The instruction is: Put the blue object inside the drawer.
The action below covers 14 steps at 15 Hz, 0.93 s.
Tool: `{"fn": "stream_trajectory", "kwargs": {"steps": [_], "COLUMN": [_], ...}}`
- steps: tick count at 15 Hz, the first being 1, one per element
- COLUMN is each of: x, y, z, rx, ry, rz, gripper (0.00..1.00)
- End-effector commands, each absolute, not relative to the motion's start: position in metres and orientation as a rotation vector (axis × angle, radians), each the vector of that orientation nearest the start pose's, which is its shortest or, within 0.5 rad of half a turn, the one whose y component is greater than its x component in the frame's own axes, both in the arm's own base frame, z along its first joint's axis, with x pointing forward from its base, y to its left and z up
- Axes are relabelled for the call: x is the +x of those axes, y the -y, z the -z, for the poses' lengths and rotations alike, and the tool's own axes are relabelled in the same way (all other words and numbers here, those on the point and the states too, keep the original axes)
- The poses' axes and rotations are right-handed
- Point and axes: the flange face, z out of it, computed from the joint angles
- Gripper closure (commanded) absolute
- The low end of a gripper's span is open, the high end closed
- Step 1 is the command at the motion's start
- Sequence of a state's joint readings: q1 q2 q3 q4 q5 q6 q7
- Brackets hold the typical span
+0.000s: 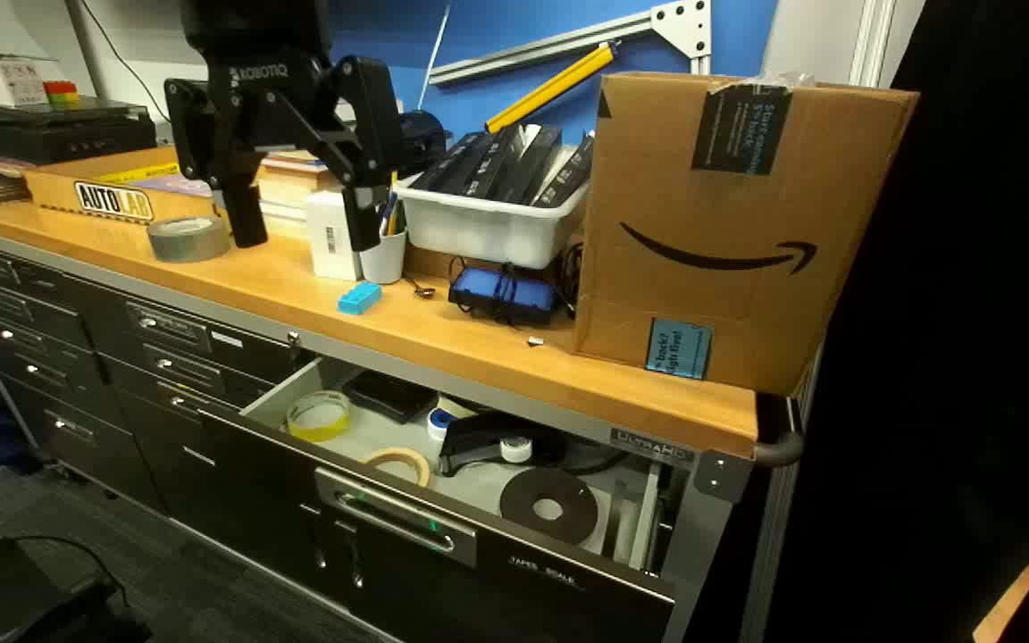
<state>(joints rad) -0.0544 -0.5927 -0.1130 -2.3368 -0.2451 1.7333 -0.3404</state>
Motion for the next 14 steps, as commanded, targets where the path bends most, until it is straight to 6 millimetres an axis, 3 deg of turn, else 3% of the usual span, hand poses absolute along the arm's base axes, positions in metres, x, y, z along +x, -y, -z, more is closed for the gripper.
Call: {"fn": "stream_trajectory", "kwargs": {"steps": [1, 5, 6, 11, 14], "x": [0.363, 0.365, 0.378, 0.424, 0.457], "y": [0.091, 0.089, 0.080, 0.001, -0.049], "z": [-0.551, -0.561, -0.555, -0.494, -0.458], "rx": [-3.289, -3.288, -3.281, -3.159, -3.140], "ry": [0.385, 0.393, 0.408, 0.722, 0.811], "rz": [-0.085, -0.062, -0.099, -0.263, -0.208], "gripper": [0.00, 0.00, 0.00, 0.00, 0.00]}}
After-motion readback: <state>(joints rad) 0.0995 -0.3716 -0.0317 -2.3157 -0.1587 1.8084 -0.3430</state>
